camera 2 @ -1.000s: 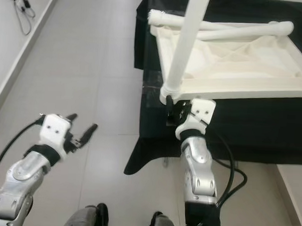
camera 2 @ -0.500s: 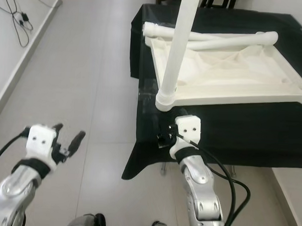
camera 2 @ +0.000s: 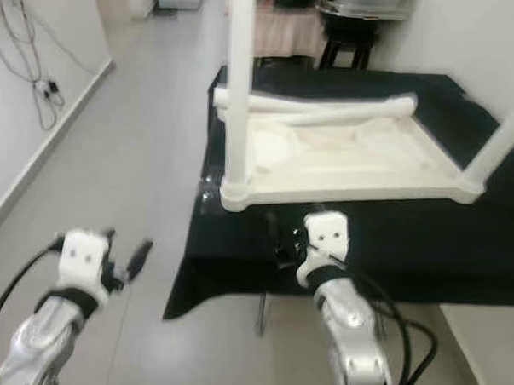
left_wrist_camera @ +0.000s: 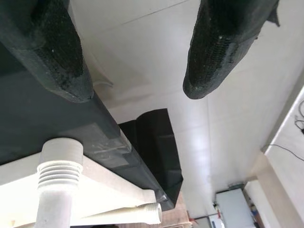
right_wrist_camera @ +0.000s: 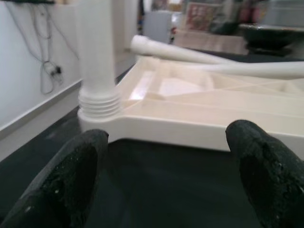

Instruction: Building children table

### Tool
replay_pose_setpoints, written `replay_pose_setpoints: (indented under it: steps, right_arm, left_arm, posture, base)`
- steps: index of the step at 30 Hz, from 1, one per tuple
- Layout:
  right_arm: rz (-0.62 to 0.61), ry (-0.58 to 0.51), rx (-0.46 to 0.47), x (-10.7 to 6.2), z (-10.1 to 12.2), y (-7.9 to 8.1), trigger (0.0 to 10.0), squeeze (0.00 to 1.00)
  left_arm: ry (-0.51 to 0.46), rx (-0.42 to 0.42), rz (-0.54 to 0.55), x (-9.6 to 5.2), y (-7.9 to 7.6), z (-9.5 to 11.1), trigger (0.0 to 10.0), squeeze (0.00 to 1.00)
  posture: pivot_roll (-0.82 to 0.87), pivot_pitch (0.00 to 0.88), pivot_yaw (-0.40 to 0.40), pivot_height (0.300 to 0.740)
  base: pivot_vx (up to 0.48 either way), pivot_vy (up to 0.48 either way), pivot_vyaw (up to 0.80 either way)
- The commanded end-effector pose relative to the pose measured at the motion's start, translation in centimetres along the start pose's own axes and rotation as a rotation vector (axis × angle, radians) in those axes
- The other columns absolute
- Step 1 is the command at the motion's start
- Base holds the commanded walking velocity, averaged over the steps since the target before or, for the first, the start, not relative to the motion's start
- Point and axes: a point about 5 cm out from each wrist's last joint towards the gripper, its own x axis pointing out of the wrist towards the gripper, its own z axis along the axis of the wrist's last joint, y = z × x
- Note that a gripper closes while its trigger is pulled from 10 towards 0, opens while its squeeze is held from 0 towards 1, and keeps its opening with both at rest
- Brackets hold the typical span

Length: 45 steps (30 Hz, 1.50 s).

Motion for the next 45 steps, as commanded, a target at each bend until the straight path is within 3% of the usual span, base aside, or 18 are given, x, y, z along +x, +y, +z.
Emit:
replay_pose_setpoints:
  steps: [1,9,18,28,33,37,40,45]
  right_arm:
    - [0.020,0.005,-0.009,0.2,-0.2,0.2,10.0,0.00]
    - [0.052,0.037,-0.014,0.9,-0.7,0.0,10.0,0.00]
    - [0.104,0.050,-0.086,1.4,-1.0,0.1,10.0,0.00]
    - [0.139,0.050,-0.063,1.7,-1.2,0.1,10.0,0.00]
    - [0.217,0.033,0.000,1.6,-1.0,0.4,10.0,0.00]
    - [0.317,0.025,0.022,0.1,-0.6,0.5,10.0,0.00]
    - [0.357,0.053,0.065,-4.2,-0.6,0.5,10.0,0.00]
    - [0.328,0.074,0.101,-6.3,-0.8,1.6,10.0,0.00]
  left_arm:
    - [0.017,0.024,0.001,0.0,0.1,-0.4,10.0,0.00]
    - [0.001,0.051,-0.005,0.7,-0.2,-0.1,10.0,0.00]
    - [-0.022,0.074,0.000,1.6,-0.6,0.2,10.0,0.00]
    - [-0.021,0.063,-0.016,1.9,-0.9,0.1,10.0,0.00]
    - [-0.028,0.026,-0.056,1.6,-1.0,0.2,10.0,0.00]
    - [-0.027,0.005,-0.104,0.0,-1.4,-0.1,10.0,0.00]
    - [0.003,-0.028,-0.151,-4.0,-2.3,-0.7,10.0,0.00]
    - [0.046,-0.087,-0.063,-5.9,-2.1,-1.6,10.0,0.00]
  posture:
    - [0.09,0.049,-0.007,0.740]
    - [0.07,0.046,-0.014,0.740]
    - [0.06,0.044,-0.011,0.740]
    - [0.05,0.050,-0.006,0.740]
    - [0.04,0.048,-0.005,0.740]
    - [0.04,0.052,-0.011,0.740]
    - [0.02,0.061,-0.015,0.740]
    - [0.02,0.061,-0.016,0.740]
  base:
    - [0.000,0.000,0.00]
    - [0.000,0.000,0.00]
    - [0.000,0.000,0.00]
    - [0.000,0.000,0.00]
    - [0.000,0.000,0.00]
    - [0.000,0.000,0.00]
    - [0.000,0.000,0.00]
    - [0.000,0.000,0.00]
